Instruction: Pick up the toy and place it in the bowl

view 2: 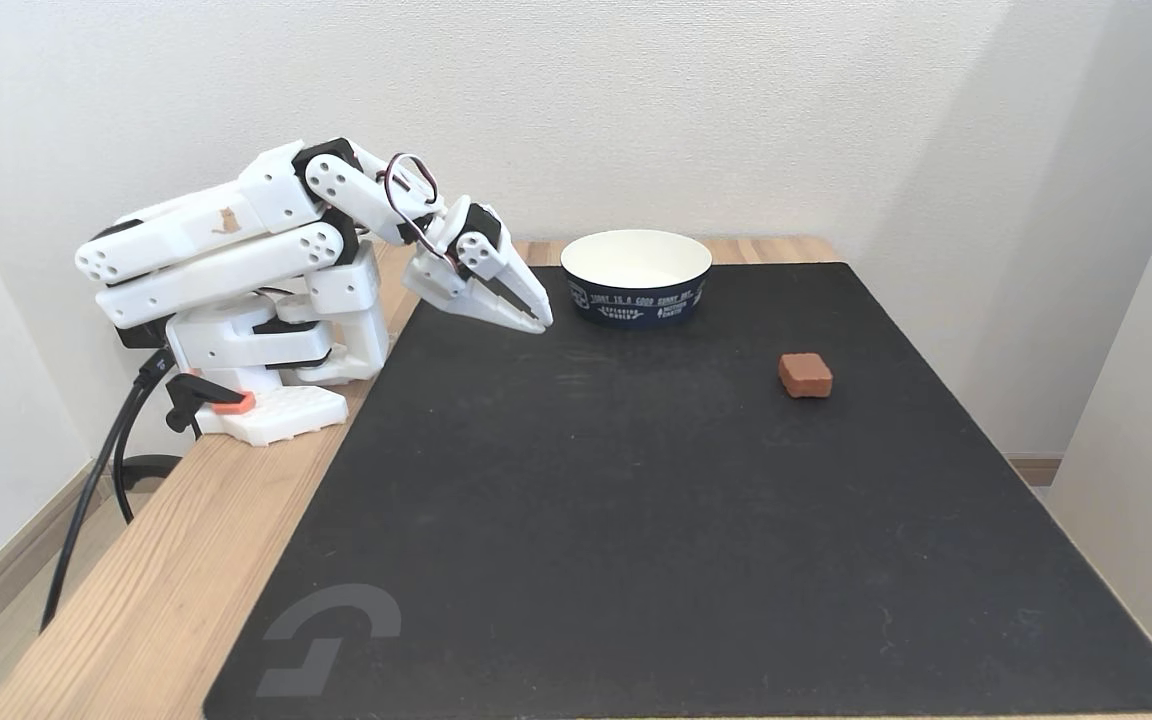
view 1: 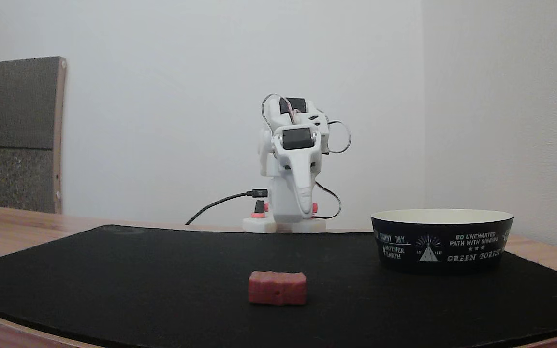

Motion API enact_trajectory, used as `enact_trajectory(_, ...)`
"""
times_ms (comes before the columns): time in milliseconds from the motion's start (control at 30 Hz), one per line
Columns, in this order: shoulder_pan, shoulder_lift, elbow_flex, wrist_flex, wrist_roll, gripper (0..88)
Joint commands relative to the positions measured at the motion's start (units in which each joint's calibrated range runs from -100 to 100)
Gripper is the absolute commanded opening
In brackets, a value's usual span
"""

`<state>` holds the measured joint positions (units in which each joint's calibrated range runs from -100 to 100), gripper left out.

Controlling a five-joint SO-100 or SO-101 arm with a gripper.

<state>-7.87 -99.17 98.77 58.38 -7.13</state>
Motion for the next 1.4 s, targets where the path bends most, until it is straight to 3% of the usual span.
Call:
enact_trajectory(0, 0.21, -0.50, -0.30, -0.46, -0.12, 2.2)
enact_trajectory(1233, 0.21, -0.50, -0.30, -0.46, 0.14, 2.5)
enact_trajectory(1333, 0.13, -0.50, -0.30, -0.46, 0.14, 9.2)
enact_trajectory(1367, 0.38, -0.50, -0.30, -0.46, -0.07, 19.3)
